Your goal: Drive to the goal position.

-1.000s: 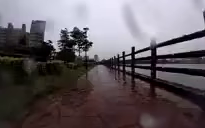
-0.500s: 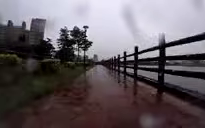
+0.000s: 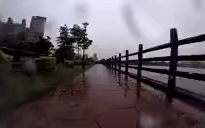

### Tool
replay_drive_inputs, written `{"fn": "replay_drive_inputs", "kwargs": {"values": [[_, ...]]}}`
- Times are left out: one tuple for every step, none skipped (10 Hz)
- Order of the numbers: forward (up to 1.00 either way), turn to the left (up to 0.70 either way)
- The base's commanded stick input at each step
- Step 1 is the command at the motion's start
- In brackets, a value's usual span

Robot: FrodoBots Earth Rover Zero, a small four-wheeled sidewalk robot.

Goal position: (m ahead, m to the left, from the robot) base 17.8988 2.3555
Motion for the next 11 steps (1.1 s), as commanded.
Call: {"fn": "replay_drive_inputs", "kwargs": {"values": [[1.0, 0.0], [1.0, 0.0], [1.0, 0.0], [1.0, 0.0], [1.0, 0.0], [1.0, 0.0], [1.0, 0.0], [1.0, 0.0], [1.0, 0.0], [1.0, 0.0], [1.0, 0.0]]}}
